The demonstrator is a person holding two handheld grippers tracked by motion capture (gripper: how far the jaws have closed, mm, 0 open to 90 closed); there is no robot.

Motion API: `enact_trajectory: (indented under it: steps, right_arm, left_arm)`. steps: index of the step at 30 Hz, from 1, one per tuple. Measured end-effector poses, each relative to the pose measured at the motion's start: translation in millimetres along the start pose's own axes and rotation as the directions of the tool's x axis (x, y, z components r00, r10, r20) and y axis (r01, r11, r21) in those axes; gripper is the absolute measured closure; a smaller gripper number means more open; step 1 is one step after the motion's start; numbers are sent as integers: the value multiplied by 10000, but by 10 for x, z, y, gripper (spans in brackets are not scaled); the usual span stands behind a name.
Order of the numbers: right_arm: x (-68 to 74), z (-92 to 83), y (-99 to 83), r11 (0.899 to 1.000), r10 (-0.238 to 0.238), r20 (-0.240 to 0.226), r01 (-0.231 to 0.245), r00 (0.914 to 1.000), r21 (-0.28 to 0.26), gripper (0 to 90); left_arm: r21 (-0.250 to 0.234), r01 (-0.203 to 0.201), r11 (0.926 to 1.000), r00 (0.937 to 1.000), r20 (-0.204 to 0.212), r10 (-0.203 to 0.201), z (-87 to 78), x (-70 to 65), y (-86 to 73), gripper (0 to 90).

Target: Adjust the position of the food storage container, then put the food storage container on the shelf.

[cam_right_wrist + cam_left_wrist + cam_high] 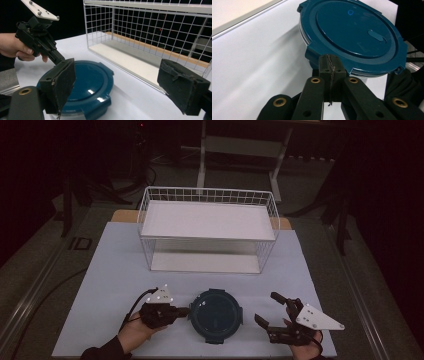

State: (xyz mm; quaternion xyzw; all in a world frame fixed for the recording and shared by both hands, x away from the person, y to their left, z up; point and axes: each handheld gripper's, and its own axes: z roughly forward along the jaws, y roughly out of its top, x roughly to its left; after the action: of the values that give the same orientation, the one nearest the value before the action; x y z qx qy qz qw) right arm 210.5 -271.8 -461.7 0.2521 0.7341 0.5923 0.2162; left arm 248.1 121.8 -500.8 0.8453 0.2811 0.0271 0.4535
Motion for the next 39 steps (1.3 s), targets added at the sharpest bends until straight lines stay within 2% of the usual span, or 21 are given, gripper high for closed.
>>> enact_trajectory:
  steps: [4,11,18,19,21,22,24,26,27,28,29,30,31,32,33,35,37,39]
  right_arm:
    - [-8,5,-5,10000,15,-3,-15,10000,48,147]
    - [-5,6,-4,9999,50,-50,-50,10000,107,146]
    - [7,8,-2,9999,35,-67,-34,10000,156,145]
    - [7,8,-2,9998,46,-70,-45,10000,169,143]
    - [8,8,-2,9998,50,-35,-49,10000,181,142]
    - [12,6,-1,9998,116,-15,-116,9999,174,139]
    - [13,6,0,9997,113,5,-113,9999,194,138]
    - [23,0,14,9994,310,-44,-309,9995,138,134]
    - [29,-2,23,9995,283,-92,-282,9996,164,134]
    - [44,-7,29,9996,215,-18,-215,9998,171,134]
    - [53,-14,33,9997,156,-71,-155,9999,174,133]
    - [53,-14,33,9997,156,-71,-155,9999,174,133]
    - [61,-20,36,9997,166,-90,-164,9998,205,134]
    - [61,-20,36,9997,166,-90,-164,9998,205,134]
    - [90,-38,52,9998,65,-56,-63,10000,199,135]
    - [122,-53,69,9996,-176,91,174,9998,236,140]
    - [150,-65,85,9994,-260,43,259,9997,242,136]
    - [174,-71,102,9984,-481,77,478,9988,311,137]
  left_arm:
    - [24,-148,9999,9993,353,147,143,-64,82,895]
    - [5,-411,9992,9974,589,410,307,-140,176,895]
    - [-135,-319,9994,9966,752,328,373,-146,205,894]
    - [-184,-160,9997,9966,801,174,370,-135,212,892]
    - [-315,-90,9995,9966,810,115,361,-133,215,759]
    - [-525,48,9986,9949,1010,5,337,-128,231,642]
    - [-659,156,9977,9933,1155,-79,323,-127,243,492]
    - [-804,105,9967,9866,1632,28,309,-142,291,303]
    - [-869,56,9962,9865,1635,87,305,-156,309,219]
    - [-888,78,9960,9832,1823,86,305,-159,328,172]
    - [-890,172,9959,9783,2071,16,309,-156,348,144]
    - [-890,172,9959,9783,2071,16,309,-156,348,106]
    - [-890,172,9959,9783,2071,16,309,-156,348,106]
    - [-1119,340,9931,9758,2186,-88,300,-158,397,106]
    - [-1192,397,9921,9763,2161,-131,290,-161,416,12]
    - [-1321,443,9902,9798,1994,-172,272,-162,453,12]
    - [-1438,526,9882,9836,1784,-264,256,-156,486,12]
    - [-1397,652,9881,9860,1614,-422,255,-146,515,13]
